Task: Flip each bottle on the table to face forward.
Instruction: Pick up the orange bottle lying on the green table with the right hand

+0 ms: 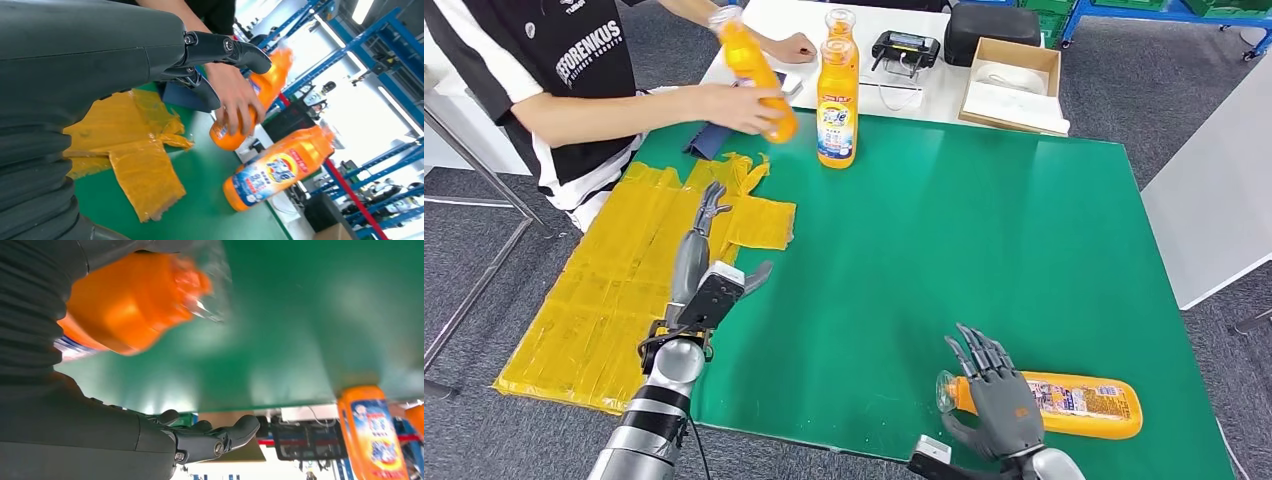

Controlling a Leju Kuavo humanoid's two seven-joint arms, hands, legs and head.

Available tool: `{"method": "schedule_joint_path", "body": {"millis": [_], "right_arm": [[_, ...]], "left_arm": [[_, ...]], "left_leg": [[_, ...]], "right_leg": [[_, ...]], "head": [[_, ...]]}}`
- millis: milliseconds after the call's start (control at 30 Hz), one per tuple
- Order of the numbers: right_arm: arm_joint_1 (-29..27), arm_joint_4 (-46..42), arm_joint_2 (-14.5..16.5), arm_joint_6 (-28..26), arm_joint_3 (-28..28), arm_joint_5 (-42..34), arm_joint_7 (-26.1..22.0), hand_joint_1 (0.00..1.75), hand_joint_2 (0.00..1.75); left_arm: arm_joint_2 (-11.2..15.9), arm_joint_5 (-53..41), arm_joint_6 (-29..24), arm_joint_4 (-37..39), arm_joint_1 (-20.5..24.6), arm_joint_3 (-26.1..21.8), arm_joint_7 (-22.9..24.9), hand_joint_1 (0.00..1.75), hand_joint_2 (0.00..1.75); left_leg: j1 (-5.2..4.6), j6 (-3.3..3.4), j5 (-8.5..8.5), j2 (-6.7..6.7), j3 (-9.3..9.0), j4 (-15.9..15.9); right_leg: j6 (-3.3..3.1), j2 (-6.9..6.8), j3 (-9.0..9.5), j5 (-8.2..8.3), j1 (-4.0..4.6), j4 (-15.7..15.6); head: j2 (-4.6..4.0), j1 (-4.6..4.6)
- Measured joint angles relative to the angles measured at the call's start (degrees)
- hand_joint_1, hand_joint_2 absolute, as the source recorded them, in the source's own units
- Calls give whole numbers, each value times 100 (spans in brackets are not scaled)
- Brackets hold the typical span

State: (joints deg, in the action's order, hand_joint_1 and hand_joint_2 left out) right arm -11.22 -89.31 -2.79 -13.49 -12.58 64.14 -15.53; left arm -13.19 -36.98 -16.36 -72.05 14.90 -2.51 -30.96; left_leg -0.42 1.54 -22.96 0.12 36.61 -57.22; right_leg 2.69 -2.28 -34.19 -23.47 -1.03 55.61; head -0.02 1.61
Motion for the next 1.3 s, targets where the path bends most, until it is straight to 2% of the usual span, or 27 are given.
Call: {"method": "schedule_joint_path", "body": {"millis": [233,533,733,900,1067,1100,1200,1233,1300], "right_arm": [[-275,-58,-108,55,580,188,-117,0,175],[-26,384,-73,-88,2173,791,-553,0,175],[19,463,-56,-99,2375,865,-566,0,175],[234,816,16,-256,2964,1279,-517,0,175],[384,1049,20,-296,3135,1380,-487,0,175],[405,1092,21,-293,3147,1410,-488,9,175],[465,1249,33,-289,3148,1580,-497,137,175],[489,1318,45,-302,3134,1663,-498,172,175],[545,1475,75,-350,3066,1846,-474,175,175]], "left_arm": [[-108,125,10,-60,-69,155,-51,0,175],[-200,349,4,-61,-198,402,-154,0,175],[-207,379,7,-66,-223,423,-162,0,175],[-227,478,40,-129,-338,461,-192,0,175],[-253,521,61,-145,-383,499,-206,0,175],[-255,526,67,-146,-385,504,-210,0,175],[-263,551,107,-148,-386,514,-221,0,175],[-266,561,123,-148,-386,523,-225,0,175],[-270,578,149,-148,-384,554,-230,0,175]], "left_leg": [[1,0,0,1,-2,0],[-3,1,1,0,-2,-1],[-3,1,1,0,-2,-1],[1,1,0,2,-4,0],[0,1,1,2,-5,0],[0,1,1,2,-6,0],[0,1,0,2,-13,0],[0,1,0,2,-17,0],[1,1,-1,5,-25,0]], "right_leg": [[0,1,0,0,1,0],[1,-1,5,1,-3,0],[1,0,5,1,-3,0],[1,1,4,1,0,0],[1,0,8,1,-1,0],[1,0,9,1,-1,0],[1,2,15,1,0,-1],[1,2,17,1,0,-1],[1,5,22,1,1,-1]], "head": [[0,2],[0,1],[0,1],[1,2],[1,1],[1,1],[0,1],[0,1],[0,2]]}}
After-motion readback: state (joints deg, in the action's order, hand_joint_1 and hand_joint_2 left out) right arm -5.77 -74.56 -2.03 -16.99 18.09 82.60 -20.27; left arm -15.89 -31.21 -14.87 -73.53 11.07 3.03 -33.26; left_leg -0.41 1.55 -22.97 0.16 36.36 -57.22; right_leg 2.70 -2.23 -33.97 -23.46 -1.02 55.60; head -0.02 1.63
